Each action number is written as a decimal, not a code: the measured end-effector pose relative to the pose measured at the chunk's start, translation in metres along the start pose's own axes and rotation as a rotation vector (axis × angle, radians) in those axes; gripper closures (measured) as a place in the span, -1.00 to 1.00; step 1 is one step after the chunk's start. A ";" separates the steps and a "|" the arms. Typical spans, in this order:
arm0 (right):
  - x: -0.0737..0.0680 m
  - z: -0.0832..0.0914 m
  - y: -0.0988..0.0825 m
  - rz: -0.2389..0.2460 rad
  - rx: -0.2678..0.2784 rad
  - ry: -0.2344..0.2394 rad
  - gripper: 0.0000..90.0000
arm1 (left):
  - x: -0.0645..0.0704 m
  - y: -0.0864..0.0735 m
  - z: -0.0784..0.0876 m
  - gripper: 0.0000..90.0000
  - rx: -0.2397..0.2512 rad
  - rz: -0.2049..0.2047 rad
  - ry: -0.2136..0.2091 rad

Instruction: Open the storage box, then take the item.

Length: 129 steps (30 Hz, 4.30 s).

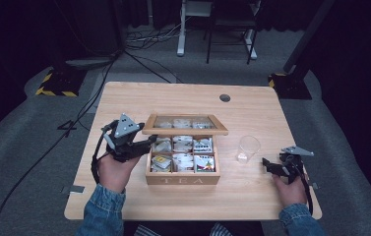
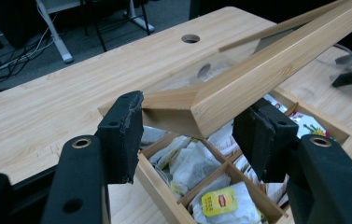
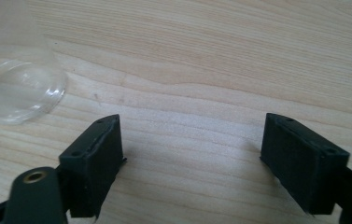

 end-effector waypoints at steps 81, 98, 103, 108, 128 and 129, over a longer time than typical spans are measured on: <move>-0.208 0.086 0.114 0.273 0.087 0.500 0.12 | -0.014 0.009 -0.006 0.15 0.022 -0.024 0.004; -0.259 0.068 0.118 0.331 0.064 0.561 0.11 | -0.012 0.007 -0.006 0.15 0.018 -0.031 0.013; -0.278 0.060 0.117 0.361 0.049 0.580 0.11 | -0.012 0.007 -0.006 0.15 0.019 -0.031 0.013; -0.296 0.050 0.115 0.395 0.033 0.598 0.12 | -0.012 0.007 -0.006 0.15 0.019 -0.030 0.012; -0.334 0.023 0.110 0.454 -0.028 0.627 0.05 | -0.012 0.006 -0.006 0.15 0.021 -0.029 0.010; -0.335 0.022 0.109 0.457 -0.028 0.627 0.05 | -0.012 0.006 -0.006 0.15 0.021 -0.029 0.010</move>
Point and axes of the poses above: each handheld gripper's, and its own axes: z roughly backward along the jaws, y roughly out of its top, x roughly to its right, the point moved 4 cm from there along -z, roughly forward along the jaws, and after that the axes turned 3 degrees about -y, right-handed, at the moved point
